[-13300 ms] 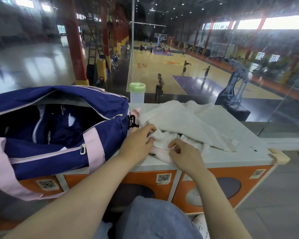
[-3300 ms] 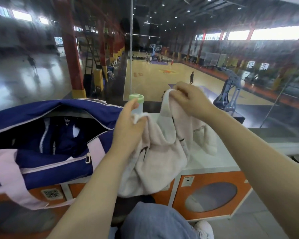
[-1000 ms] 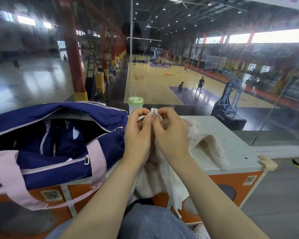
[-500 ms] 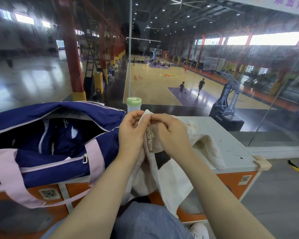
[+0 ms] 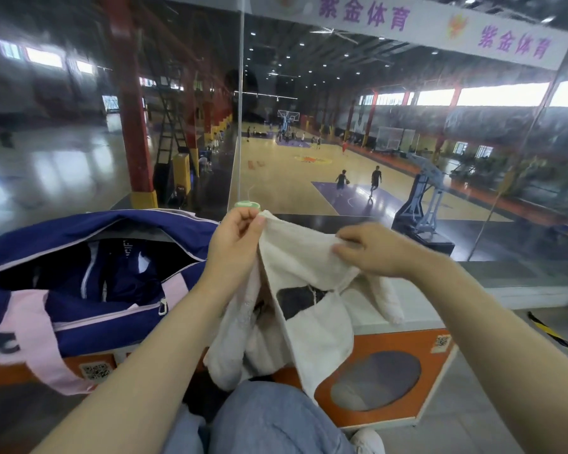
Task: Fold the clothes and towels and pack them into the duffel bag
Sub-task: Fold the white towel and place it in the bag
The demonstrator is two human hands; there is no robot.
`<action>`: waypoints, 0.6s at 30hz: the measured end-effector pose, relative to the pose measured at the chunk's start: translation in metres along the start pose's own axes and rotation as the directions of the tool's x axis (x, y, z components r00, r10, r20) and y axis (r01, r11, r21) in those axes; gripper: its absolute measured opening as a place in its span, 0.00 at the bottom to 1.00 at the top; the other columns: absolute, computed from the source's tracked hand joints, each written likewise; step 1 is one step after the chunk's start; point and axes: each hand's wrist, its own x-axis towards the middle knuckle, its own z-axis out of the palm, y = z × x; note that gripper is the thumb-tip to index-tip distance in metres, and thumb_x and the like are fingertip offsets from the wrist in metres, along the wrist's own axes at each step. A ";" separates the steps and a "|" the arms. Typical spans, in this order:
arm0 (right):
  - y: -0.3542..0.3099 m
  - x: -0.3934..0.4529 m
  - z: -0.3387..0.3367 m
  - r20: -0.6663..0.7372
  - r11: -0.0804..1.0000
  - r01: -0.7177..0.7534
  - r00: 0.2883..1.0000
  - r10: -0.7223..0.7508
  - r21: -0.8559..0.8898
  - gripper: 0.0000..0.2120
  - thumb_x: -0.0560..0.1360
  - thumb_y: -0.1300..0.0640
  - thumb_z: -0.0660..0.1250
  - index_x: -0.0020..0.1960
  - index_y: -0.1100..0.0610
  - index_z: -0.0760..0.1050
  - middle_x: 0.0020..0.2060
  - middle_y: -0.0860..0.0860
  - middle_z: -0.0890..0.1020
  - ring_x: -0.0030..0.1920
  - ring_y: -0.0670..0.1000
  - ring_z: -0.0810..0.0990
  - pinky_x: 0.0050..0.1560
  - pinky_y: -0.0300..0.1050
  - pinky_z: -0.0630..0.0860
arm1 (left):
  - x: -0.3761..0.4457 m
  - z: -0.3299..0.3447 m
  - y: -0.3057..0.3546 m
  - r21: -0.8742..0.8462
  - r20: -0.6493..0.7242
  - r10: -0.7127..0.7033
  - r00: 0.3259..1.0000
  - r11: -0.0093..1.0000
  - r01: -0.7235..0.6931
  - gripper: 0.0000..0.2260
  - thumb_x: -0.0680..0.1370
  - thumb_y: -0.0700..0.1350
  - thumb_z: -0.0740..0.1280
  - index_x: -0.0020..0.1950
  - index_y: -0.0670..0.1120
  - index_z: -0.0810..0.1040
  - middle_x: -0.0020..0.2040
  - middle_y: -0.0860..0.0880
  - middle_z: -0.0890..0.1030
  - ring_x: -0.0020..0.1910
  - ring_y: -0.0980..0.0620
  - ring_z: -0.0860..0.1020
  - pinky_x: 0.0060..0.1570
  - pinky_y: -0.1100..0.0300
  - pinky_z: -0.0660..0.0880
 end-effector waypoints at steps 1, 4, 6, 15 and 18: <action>-0.003 0.002 -0.015 -0.004 0.999 -0.017 1.000 0.017 -0.047 0.13 0.79 0.54 0.59 0.39 0.58 0.73 0.35 0.53 0.76 0.37 0.52 0.74 0.42 0.48 0.72 | 0.005 -0.001 0.008 0.019 0.002 0.018 1.000 1.000 -0.018 0.06 0.81 0.43 0.63 0.55 0.43 0.77 0.48 0.49 0.81 0.45 0.57 0.78 0.42 0.70 0.73; -0.013 0.008 -0.057 -0.022 0.974 -0.034 0.999 0.030 -0.225 0.10 0.76 0.59 0.59 0.40 0.61 0.74 0.35 0.56 0.77 0.38 0.56 0.74 0.36 0.47 0.67 | 0.021 -0.009 0.039 0.096 -0.009 0.067 0.998 0.993 -0.066 0.06 0.82 0.47 0.61 0.55 0.47 0.75 0.47 0.53 0.79 0.44 0.59 0.77 0.42 0.66 0.73; -0.021 0.005 -0.085 0.017 0.954 -0.021 0.999 0.027 -0.301 0.12 0.76 0.54 0.62 0.37 0.58 0.76 0.32 0.53 0.76 0.35 0.53 0.73 0.34 0.45 0.65 | 0.034 -0.018 0.062 0.161 -0.040 0.114 0.993 0.981 -0.106 0.05 0.82 0.48 0.60 0.54 0.48 0.74 0.45 0.57 0.77 0.42 0.63 0.74 0.39 0.71 0.70; -0.034 -0.036 -0.127 0.376 0.920 -0.061 0.921 -0.097 0.387 0.18 0.78 0.49 0.62 0.55 0.62 0.81 0.52 0.56 0.83 0.55 0.58 0.81 0.64 0.49 0.74 | 0.092 -0.090 0.119 0.222 -0.282 0.097 0.955 0.975 -0.033 0.14 0.75 0.55 0.59 0.53 0.51 0.79 0.54 0.55 0.81 0.54 0.54 0.78 0.57 0.54 0.74; -0.037 -0.039 -0.126 0.460 0.947 -0.091 0.886 -0.065 0.309 0.20 0.76 0.45 0.63 0.55 0.59 0.81 0.49 0.52 0.83 0.46 0.47 0.80 0.51 0.39 0.78 | 0.097 -0.101 0.127 0.283 -0.272 0.114 0.956 0.959 -0.033 0.17 0.74 0.54 0.57 0.54 0.48 0.79 0.56 0.55 0.80 0.56 0.53 0.77 0.56 0.55 0.73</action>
